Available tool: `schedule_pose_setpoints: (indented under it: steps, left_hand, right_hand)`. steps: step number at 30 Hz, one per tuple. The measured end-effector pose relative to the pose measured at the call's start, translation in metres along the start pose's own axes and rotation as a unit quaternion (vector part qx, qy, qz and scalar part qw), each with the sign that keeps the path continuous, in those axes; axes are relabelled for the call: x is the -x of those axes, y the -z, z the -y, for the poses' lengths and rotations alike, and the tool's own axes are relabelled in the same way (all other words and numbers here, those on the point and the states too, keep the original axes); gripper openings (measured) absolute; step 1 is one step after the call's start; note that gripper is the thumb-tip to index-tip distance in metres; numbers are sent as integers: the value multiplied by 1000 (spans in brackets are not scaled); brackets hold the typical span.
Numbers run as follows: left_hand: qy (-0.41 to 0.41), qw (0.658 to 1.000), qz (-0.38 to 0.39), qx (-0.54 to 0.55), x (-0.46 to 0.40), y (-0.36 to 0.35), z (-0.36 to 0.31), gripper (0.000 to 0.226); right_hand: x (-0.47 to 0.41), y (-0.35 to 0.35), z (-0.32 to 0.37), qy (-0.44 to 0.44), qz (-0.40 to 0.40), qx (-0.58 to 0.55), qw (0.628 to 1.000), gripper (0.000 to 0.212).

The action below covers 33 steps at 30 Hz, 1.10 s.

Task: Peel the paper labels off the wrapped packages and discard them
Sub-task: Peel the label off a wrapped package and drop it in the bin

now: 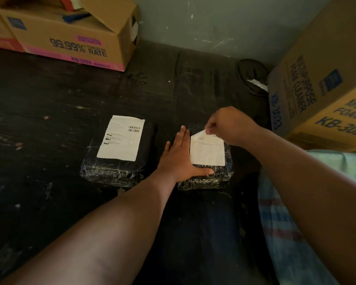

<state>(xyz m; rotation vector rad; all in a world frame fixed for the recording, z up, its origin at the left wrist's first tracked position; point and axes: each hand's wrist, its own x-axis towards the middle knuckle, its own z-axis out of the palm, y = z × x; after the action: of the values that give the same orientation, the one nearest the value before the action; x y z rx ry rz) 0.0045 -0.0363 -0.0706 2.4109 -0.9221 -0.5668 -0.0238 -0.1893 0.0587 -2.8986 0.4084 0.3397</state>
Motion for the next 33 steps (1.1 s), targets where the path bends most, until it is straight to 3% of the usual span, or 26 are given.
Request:
schedule_pose_setpoints:
  steps: [18, 33]
  left_hand:
    - [10, 1000, 5, 0, 3, 5, -2, 149]
    - [-4, 999, 21, -30, 5, 8, 1, 150]
  right_hand:
    - [56, 37, 21, -8, -10, 28, 1000, 11]
    - [103, 34, 17, -67, -74, 68, 993, 19]
